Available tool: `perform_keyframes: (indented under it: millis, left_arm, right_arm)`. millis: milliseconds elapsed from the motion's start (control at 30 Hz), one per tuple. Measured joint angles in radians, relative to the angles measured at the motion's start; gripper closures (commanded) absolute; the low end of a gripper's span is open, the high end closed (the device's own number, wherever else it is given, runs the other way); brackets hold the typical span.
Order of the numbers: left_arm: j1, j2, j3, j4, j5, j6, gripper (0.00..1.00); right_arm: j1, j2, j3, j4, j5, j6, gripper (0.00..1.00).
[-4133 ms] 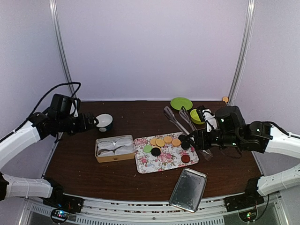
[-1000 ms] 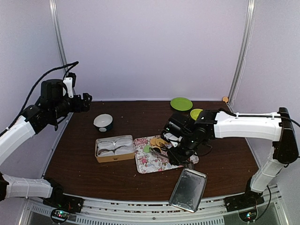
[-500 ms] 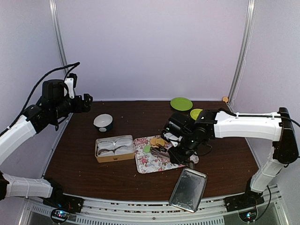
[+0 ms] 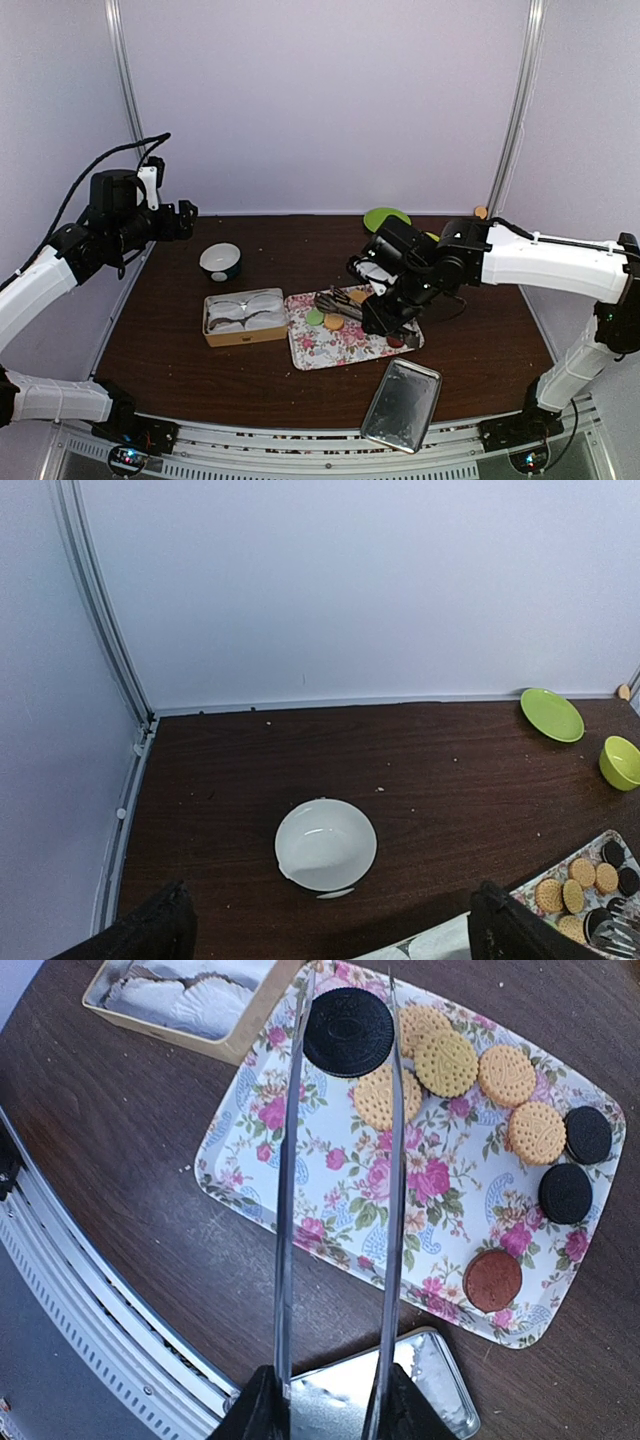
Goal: Pack the cookies
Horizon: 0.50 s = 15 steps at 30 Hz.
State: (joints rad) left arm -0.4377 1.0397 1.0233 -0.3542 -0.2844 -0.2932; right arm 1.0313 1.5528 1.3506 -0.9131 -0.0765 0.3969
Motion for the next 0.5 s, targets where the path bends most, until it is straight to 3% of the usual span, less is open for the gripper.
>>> perform_keyframes:
  millis: [500]
  left_arm:
    - [0.0, -0.003, 0.0, -0.014, 0.0, -0.001, 0.03]
  right_arm:
    - [0.001, -0.008, 0.08, 0.072, -0.031, 0.03, 0.69]
